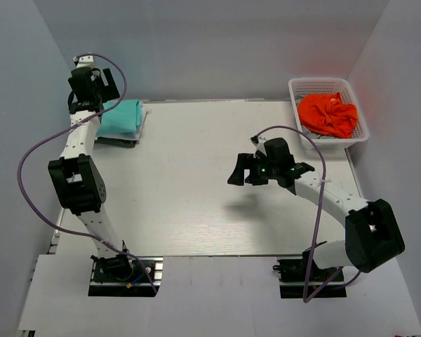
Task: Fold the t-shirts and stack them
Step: Put the neatly folded tshirt into the corner of the board with the left arm
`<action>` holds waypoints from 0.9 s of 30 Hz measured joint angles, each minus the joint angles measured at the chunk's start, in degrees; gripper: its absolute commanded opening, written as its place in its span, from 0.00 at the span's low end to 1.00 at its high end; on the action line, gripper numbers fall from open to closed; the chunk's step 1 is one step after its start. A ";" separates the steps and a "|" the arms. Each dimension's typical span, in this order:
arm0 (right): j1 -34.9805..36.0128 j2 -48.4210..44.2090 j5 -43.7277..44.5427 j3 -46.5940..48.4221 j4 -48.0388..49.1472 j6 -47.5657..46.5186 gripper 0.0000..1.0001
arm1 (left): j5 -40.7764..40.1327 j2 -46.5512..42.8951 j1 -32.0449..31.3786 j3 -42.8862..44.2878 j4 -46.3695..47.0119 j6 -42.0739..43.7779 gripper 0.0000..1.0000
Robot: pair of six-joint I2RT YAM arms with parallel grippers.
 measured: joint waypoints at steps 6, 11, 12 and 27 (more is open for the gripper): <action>0.00 -0.48 1.64 0.00 -3.17 -1.88 0.90 | 5.29 1.66 1.05 -4.85 -0.70 -3.19 1.00; 0.00 -0.46 2.86 0.00 -5.16 -2.99 0.90 | 9.03 5.90 2.29 -7.91 -0.57 -5.73 1.00; 0.00 -0.46 3.26 0.00 -5.60 -3.21 0.90 | 9.68 7.10 2.71 -8.04 -0.61 -6.29 1.00; 0.00 1.49 5.70 0.22 -7.30 -3.50 0.90 | 12.22 13.57 6.64 -6.29 -2.54 -7.98 1.00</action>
